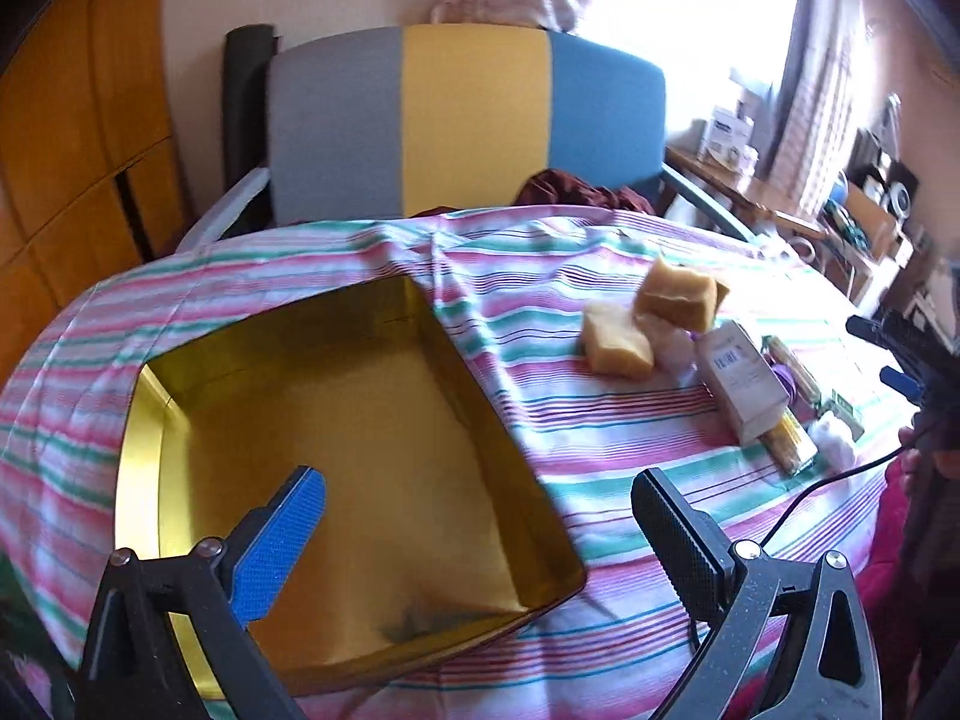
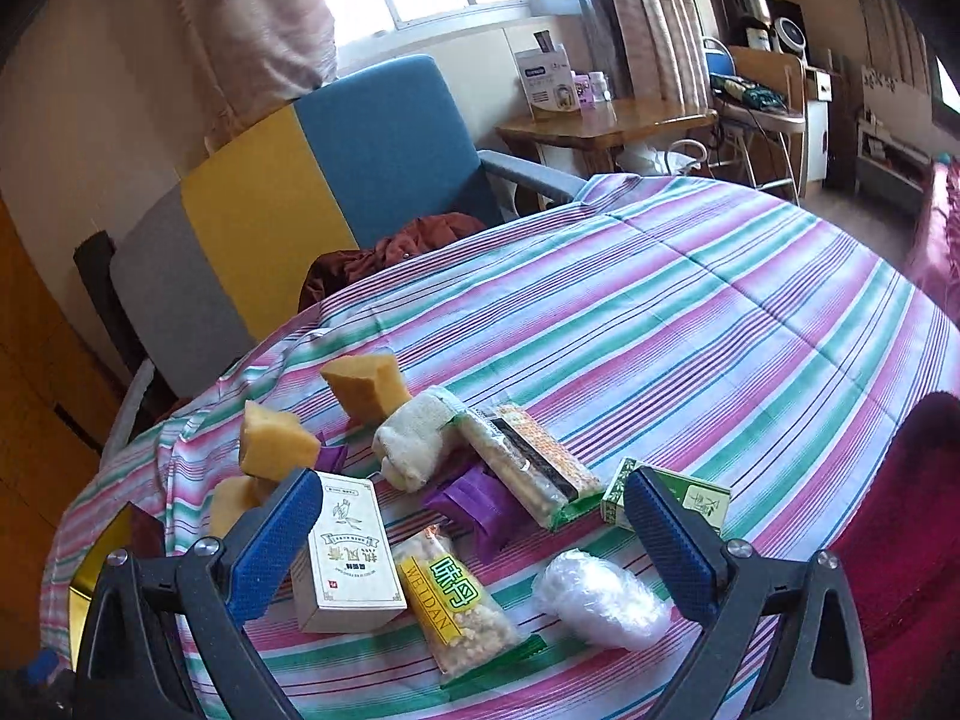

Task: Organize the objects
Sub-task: 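Reach the left tool toward the yellow sponge beside the white box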

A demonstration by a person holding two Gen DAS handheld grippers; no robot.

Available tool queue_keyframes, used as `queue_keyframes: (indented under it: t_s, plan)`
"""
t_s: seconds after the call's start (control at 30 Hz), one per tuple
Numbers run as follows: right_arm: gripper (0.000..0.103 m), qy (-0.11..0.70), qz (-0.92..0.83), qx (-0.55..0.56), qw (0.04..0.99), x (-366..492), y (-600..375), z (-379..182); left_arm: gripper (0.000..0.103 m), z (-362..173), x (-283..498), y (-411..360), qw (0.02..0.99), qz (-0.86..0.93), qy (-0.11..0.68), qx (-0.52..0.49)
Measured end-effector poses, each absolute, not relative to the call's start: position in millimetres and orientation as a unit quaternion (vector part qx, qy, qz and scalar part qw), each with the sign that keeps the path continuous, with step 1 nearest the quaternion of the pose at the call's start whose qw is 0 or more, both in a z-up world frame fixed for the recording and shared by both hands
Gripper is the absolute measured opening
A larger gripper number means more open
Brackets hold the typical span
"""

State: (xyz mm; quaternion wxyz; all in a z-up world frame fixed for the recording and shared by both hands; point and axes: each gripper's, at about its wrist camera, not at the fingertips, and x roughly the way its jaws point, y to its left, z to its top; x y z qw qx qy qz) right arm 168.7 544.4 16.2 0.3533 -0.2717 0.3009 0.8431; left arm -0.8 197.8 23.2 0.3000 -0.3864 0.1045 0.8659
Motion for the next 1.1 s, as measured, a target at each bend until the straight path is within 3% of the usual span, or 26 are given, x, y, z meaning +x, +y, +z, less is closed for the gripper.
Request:
queue_keyframes:
  t_s: [0.37, 0.93, 1.1]
  plan:
    - [0.103, 0.320, 0.842, -0.272, 0.338, 169, 547, 13, 0.103, 22, -9, 275, 0.331, 0.852, 0.157, -0.373]
    - [0.103, 0.325, 0.841, -0.292, 0.318, 162, 548, 7, 0.103, 6, -21, 329, 0.330, 0.849, 0.217, -0.352]
    - [0.103, 0.329, 0.840, -0.295, 0.314, 161, 549, 6, 0.097, -6, -40, 346, 0.335, 0.833, 0.215, -0.384]
